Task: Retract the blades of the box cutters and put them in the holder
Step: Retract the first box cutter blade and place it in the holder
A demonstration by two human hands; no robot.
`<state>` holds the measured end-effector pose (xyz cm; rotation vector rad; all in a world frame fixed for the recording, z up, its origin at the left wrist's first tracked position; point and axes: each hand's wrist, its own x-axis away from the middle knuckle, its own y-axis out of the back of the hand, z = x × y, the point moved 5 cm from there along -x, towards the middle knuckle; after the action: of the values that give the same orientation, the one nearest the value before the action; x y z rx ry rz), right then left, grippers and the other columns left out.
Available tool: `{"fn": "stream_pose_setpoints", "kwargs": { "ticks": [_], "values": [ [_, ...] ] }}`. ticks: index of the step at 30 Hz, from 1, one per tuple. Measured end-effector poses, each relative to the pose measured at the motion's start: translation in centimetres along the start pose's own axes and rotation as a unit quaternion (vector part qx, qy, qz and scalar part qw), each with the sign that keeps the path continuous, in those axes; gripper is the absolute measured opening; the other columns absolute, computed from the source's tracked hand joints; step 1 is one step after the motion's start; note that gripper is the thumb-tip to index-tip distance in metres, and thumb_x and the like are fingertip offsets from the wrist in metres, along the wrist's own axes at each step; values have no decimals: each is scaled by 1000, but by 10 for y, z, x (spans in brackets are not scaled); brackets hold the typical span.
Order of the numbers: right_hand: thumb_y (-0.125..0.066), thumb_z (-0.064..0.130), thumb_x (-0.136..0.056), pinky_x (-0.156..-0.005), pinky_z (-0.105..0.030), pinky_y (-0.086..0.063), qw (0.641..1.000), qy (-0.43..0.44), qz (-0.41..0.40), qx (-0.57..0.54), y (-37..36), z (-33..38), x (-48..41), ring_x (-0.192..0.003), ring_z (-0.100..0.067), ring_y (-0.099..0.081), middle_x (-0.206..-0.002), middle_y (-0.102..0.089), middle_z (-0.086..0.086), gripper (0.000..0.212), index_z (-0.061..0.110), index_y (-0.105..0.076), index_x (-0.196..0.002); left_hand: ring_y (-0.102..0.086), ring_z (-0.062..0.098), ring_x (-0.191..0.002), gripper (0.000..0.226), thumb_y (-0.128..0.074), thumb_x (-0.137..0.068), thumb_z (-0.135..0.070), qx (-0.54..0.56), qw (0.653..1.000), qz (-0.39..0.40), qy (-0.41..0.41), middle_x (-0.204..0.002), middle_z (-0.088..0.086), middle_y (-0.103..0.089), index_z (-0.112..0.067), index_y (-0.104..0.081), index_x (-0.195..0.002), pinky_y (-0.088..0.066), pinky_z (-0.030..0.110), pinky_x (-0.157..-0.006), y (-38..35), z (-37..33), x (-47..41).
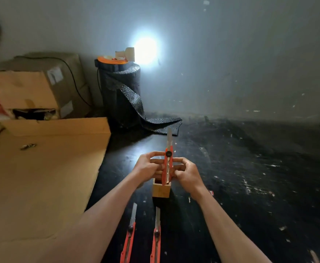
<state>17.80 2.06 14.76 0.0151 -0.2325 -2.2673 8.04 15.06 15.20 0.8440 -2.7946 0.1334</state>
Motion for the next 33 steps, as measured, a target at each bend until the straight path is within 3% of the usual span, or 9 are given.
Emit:
{"fn": "stream_pose_setpoints", "kwargs": {
  "ticks": [4, 7, 11, 17, 21, 26, 33],
  "values": [
    [-63, 1, -95, -76, -39, -65, 994, 85, -27, 59, -6, 32, -17, -86, -24, -78, -101, -75, -15, 42, 19, -55, -133, -80, 30, -85, 42, -60, -90, 18, 15, 1000, -2, -22, -102, 21, -80, -7, -68, -123, -66, 43, -70, 11, -23, -1],
    [-64, 5, -97, -78, -36, -65, 988, 128, -41, 76, -5, 57, -30, -90, -22, -76, -100, -75, -9, 30, 23, -63, -121, -80, 28, -83, 42, -57, -90, 18, 5, 999, 3, -39, -98, 18, -80, -8, -69, -121, -65, 40, -68, 14, -38, 0],
    [-66, 10, -98, -79, -40, -66, 987, 130, -44, 86, 1, 70, -45, -90, -21, -76, -98, -76, -5, 16, 17, -69, -112, -79, 29, -84, 43, -56, -90, 19, -1, 999, -1, -53, -101, 24, -79, -9, -70, -119, -65, 41, -68, 17, -51, -4],
    [-65, 10, -98, -80, -30, -63, 991, 114, -29, 57, 5, 76, -57, -94, -19, -75, -103, -75, -4, 18, 16, -70, -114, -80, 30, -84, 43, -56, -91, 19, 9, 998, -5, -57, -93, 18, -80, -15, -74, -111, -66, 43, -70, 20, -62, -10],
    [-64, 5, -98, -81, -32, -65, 993, 109, -10, 36, 8, 79, -62, -91, -19, -77, -103, -76, -6, 19, 12, -71, -114, -79, 34, -92, 44, -56, -90, 19, 20, 998, -6, -58, -99, 22, -79, -12, -74, -114, -66, 43, -71, 22, -66, -15],
    [-66, 8, -97, -68, -22, -62, 993, 111, 22, 37, 4, 76, -57, -86, -11, -78, -99, -76, 0, 16, 10, -71, -112, -81, 29, -84, 43, -59, -88, 20, 43, 998, -13, -52, -95, 19, -81, -10, -74, -114, -65, 41, -66, 23, -70, -15],
    [-67, 6, -96, -74, -31, -64, 993, 107, 58, 5, -3, 63, -48, -93, -23, -78, -104, -77, -8, 13, 15, -71, -105, -81, 29, -90, 41, -58, -91, 18, 47, 998, -31, -36, -101, 18, -81, -11, -73, -116, -65, 39, -65, 28, -71, -15]
  ]
}}
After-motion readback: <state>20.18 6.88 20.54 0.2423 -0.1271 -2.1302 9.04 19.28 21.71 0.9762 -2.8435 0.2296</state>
